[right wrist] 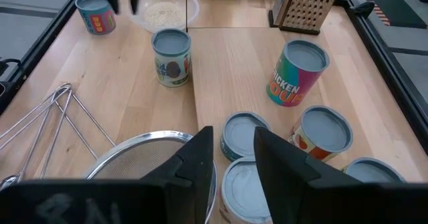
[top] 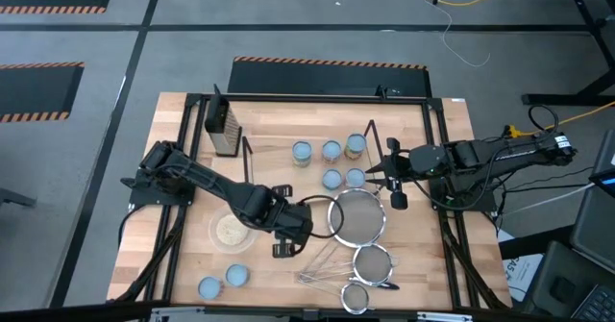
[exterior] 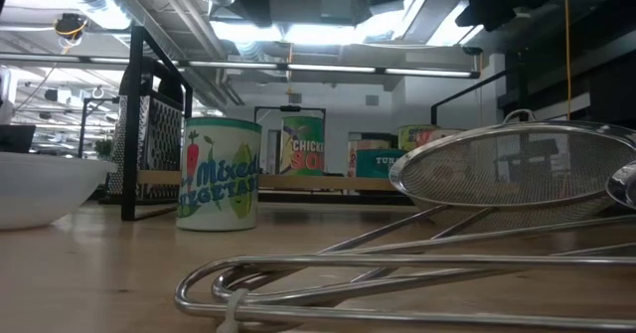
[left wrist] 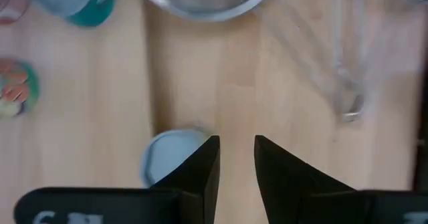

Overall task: Pick and place cans onto a shelf
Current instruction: Put the large white can on the shelf

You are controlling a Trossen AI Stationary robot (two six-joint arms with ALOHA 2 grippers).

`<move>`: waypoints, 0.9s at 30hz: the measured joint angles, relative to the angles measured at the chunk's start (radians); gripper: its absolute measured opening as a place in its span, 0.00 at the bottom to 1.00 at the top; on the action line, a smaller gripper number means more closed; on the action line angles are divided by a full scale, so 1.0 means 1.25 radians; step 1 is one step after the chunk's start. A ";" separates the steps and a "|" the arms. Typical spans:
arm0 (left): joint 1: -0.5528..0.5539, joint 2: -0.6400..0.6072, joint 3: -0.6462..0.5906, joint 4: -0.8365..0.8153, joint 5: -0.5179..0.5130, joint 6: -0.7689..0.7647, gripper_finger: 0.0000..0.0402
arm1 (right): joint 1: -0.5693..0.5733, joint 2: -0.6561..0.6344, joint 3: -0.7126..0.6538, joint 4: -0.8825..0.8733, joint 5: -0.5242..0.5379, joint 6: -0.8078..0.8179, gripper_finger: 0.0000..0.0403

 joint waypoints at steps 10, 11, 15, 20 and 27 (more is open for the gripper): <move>0.010 0.000 -0.092 0.034 0.009 -0.016 0.21 | 0.000 0.000 0.000 0.000 0.000 0.000 0.28; 0.010 0.000 -0.097 0.036 0.008 -0.016 0.21 | 0.000 0.000 0.000 0.000 0.000 0.000 0.28; 0.010 0.000 -0.134 0.060 0.007 -0.016 0.21 | 0.000 0.000 0.000 0.000 0.000 0.000 0.28; 0.010 0.000 -0.172 0.083 0.004 -0.016 0.21 | 0.000 0.000 0.000 0.000 0.000 0.000 0.28; 0.010 0.000 -0.221 0.114 0.004 -0.016 0.21 | 0.000 0.000 0.000 0.000 0.000 0.000 0.28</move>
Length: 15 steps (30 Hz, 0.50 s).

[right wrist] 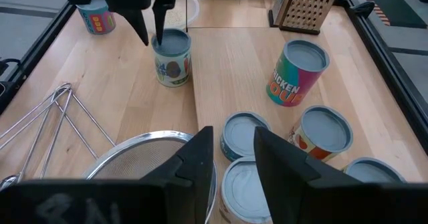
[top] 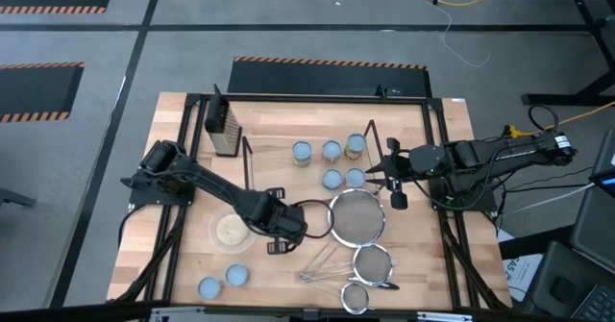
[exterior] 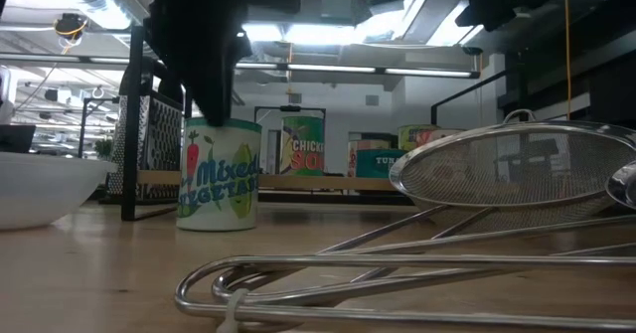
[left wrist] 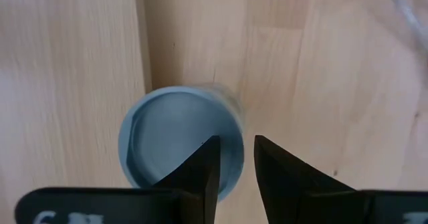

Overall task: Pick and place cans onto a shelf
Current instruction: Put the large white can on the shelf

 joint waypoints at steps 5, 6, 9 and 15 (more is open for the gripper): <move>0.000 -0.003 -0.026 0.021 -0.005 0.000 0.21 | 0.000 0.000 0.000 0.000 0.000 0.000 0.28; 0.000 -0.003 -0.027 0.021 -0.004 0.001 0.21 | 0.000 0.000 0.000 0.000 0.000 0.000 0.28; 0.000 -0.003 -0.027 0.024 -0.002 0.003 0.19 | 0.000 0.000 0.000 0.000 0.000 0.000 0.28; 0.000 -0.003 -0.027 0.047 0.000 0.003 0.04 | 0.000 0.000 0.000 0.000 0.000 0.000 0.28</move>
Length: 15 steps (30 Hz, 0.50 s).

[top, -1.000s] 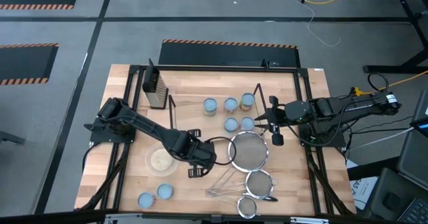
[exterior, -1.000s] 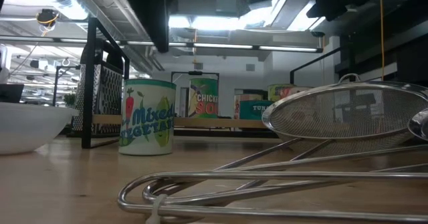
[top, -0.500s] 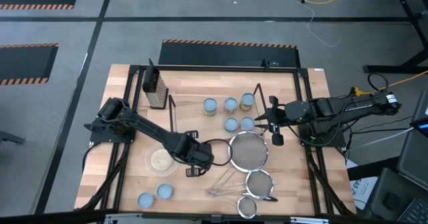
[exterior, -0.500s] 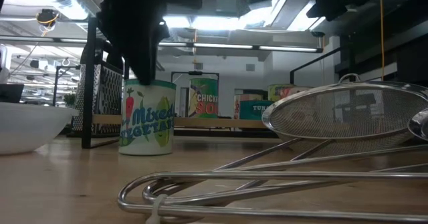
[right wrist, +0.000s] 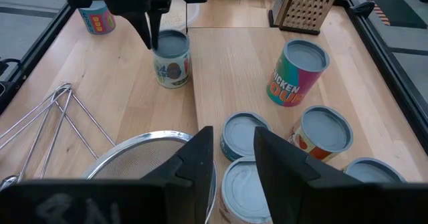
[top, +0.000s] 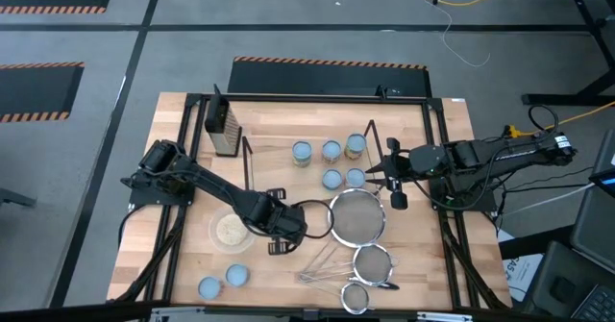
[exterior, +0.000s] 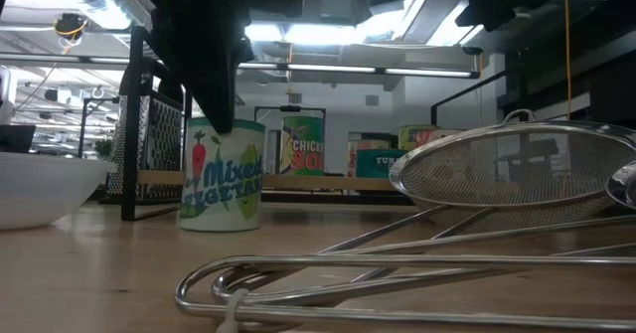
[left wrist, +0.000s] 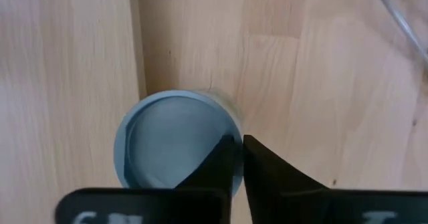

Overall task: Pick and place cans onto a shelf
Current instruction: Put the large white can on the shelf

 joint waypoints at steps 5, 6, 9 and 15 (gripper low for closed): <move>0.000 0.003 0.018 0.012 0.012 0.012 0.04 | 0.000 0.000 0.000 0.000 0.000 0.000 0.28; 0.001 0.004 0.027 0.012 0.014 0.019 0.04 | 0.000 0.000 0.001 0.000 0.000 0.000 0.28; 0.003 0.004 0.066 0.012 0.015 0.040 0.03 | 0.000 0.000 0.001 0.000 0.000 0.000 0.28; 0.025 0.004 0.157 -0.008 0.030 0.088 0.02 | 0.000 0.000 0.001 0.001 0.000 0.000 0.28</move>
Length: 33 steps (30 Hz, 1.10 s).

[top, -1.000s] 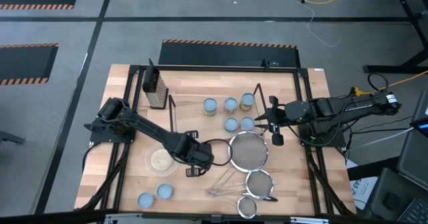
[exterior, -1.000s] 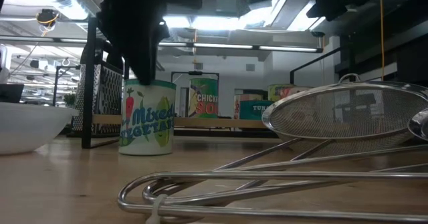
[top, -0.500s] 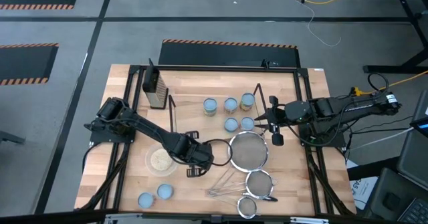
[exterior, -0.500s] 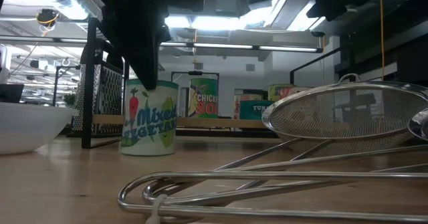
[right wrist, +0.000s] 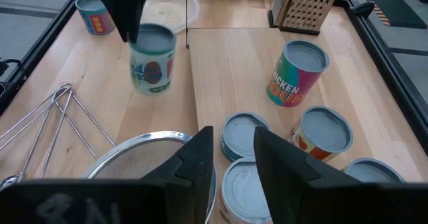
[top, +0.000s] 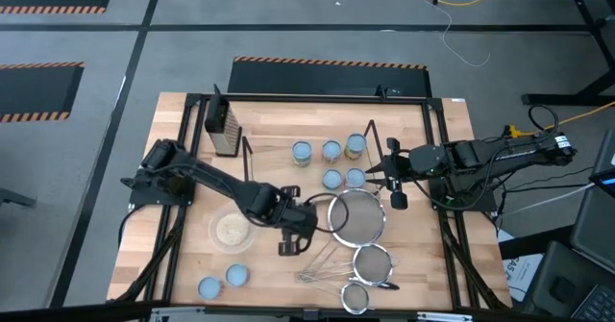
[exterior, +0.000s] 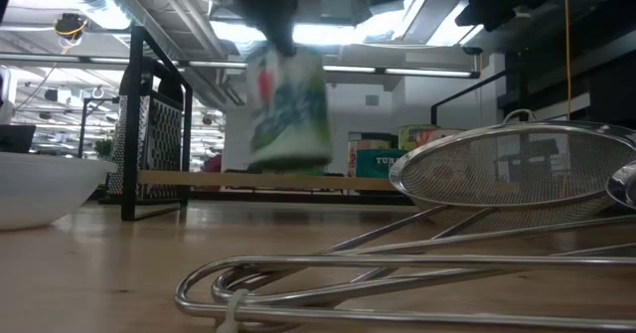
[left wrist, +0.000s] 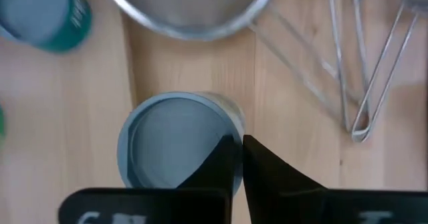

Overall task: Pick and place cans onto a shelf
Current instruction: Put the large white can on the shelf

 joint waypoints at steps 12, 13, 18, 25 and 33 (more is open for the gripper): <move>0.097 -0.002 0.148 -0.207 -0.040 0.154 0.02 | 0.000 0.000 0.000 0.000 0.000 0.000 0.28; 0.107 -0.004 0.156 -0.234 -0.047 0.164 0.02 | 0.000 0.000 0.000 0.000 0.000 0.000 0.28; 0.165 -0.016 0.165 -0.360 -0.082 0.207 0.02 | 0.000 0.000 0.000 0.000 0.000 0.003 0.28; 0.264 -0.032 0.161 -0.405 -0.093 0.276 0.02 | 0.000 0.000 0.000 0.000 0.000 0.003 0.28; 0.351 -0.043 0.049 -0.392 -0.052 0.298 0.02 | 0.000 0.000 0.000 0.000 0.000 0.003 0.28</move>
